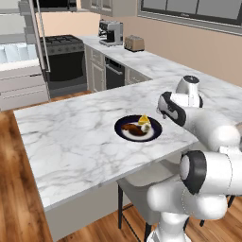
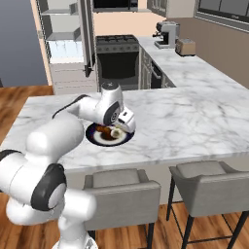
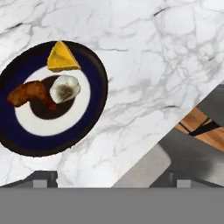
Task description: Take the cheese, chicken drumstick, and garlic from the fridge and place them on the plate on the dining counter to create an appetizer plate.
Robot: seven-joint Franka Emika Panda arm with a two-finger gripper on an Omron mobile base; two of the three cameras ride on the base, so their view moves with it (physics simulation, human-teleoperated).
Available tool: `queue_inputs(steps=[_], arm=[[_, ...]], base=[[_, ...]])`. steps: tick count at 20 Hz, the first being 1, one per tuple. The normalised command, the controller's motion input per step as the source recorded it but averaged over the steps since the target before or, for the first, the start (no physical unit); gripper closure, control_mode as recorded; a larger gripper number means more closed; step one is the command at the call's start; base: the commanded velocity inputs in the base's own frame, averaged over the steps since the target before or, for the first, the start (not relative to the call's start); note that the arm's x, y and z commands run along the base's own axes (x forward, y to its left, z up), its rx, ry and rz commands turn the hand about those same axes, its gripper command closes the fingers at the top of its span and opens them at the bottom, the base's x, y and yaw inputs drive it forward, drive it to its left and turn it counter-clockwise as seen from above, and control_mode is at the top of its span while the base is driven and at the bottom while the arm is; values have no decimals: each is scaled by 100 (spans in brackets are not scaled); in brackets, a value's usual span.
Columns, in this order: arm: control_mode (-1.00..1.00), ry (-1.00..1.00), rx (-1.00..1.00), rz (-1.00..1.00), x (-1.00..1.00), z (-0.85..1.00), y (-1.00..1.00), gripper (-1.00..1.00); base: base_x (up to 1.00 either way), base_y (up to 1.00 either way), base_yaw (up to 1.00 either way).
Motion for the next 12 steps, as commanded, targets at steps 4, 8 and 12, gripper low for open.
queue_inputs(steps=[4, 8, 12], arm=[[-100, -28, 5, 21, -100, 32, -51, -100], [-100, -27, 7, 19, -89, 9, -49, -100], [-100, -23, 8, 18, -93, 15, -78, -100]], base=[[0, 0, 0], [0, 0, 0], [0, 0, 0]])
